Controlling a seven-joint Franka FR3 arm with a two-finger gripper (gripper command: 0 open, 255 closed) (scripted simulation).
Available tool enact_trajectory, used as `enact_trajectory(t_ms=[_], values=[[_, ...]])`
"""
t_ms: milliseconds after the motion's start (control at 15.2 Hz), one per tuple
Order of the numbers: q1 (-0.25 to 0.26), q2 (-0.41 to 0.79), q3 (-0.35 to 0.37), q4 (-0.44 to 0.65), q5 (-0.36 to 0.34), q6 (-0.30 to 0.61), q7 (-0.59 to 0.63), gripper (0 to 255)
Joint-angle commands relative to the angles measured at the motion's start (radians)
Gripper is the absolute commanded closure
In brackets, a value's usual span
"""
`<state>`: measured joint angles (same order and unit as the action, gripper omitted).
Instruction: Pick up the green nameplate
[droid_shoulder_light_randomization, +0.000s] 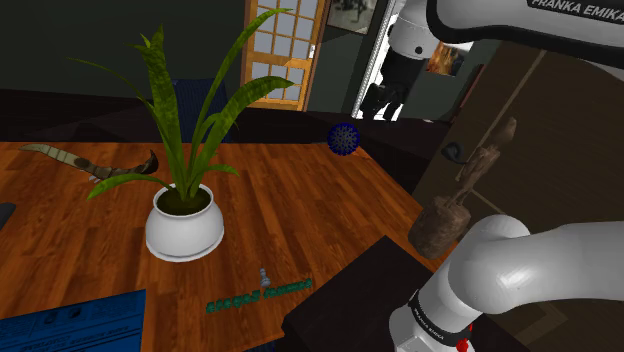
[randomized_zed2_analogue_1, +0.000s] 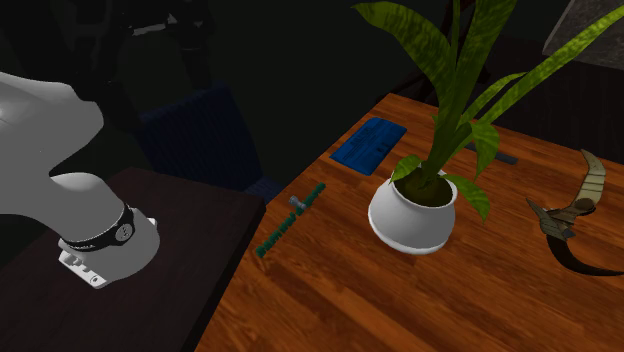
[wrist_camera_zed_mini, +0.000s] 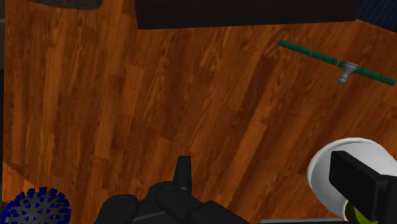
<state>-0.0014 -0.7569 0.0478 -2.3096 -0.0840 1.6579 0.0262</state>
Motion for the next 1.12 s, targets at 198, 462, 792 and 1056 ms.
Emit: enact_trajectory(t_ms=[198,462,792,1056], values=[[0.011,-0.014,0.025,-0.095,0.029,0.074,0.048,0],[0.029,-0.014,0.063,-0.208,0.072,0.178,0.112,0],[0.058,0.019,0.118,-0.327,0.130,0.323,0.192,0],[0.084,0.079,0.168,-0.400,0.179,0.453,0.256,0]])
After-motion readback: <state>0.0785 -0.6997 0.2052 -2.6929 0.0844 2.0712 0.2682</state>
